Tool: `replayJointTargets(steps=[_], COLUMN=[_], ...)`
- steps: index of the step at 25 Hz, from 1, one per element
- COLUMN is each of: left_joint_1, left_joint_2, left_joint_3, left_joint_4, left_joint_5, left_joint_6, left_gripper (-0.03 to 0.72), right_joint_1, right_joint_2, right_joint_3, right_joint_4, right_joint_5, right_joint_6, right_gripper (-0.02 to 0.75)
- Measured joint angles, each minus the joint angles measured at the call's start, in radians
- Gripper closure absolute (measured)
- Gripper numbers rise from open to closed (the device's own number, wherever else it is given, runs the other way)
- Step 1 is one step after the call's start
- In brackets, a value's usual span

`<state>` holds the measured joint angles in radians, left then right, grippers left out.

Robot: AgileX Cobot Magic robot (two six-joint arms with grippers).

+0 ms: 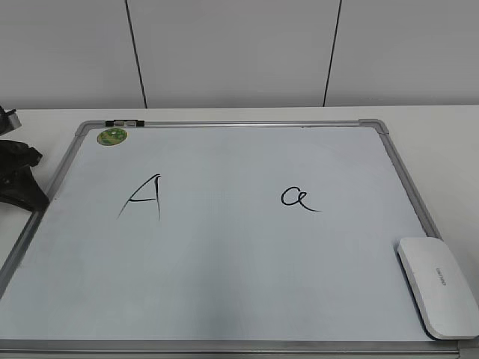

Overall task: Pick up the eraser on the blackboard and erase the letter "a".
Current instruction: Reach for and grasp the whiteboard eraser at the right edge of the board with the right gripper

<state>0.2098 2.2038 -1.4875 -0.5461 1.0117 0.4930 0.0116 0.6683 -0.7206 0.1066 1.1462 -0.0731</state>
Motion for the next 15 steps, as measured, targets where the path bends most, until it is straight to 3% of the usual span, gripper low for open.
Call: replayJointTargets(steps=[15], left_joint_1=[0.000], left_joint_2=[0.000], left_joint_3=[0.000], left_joint_4=[0.000], left_joint_5=[0.000], left_joint_6=[0.000], left_gripper=[0.655], right_joint_1=[0.067], right_joint_2=[0.471], right_joint_3=[0.000], right_joint_4=[-0.011], right_joint_5=[-0.202], right_joint_6=[0.082], right_gripper=[0.151])
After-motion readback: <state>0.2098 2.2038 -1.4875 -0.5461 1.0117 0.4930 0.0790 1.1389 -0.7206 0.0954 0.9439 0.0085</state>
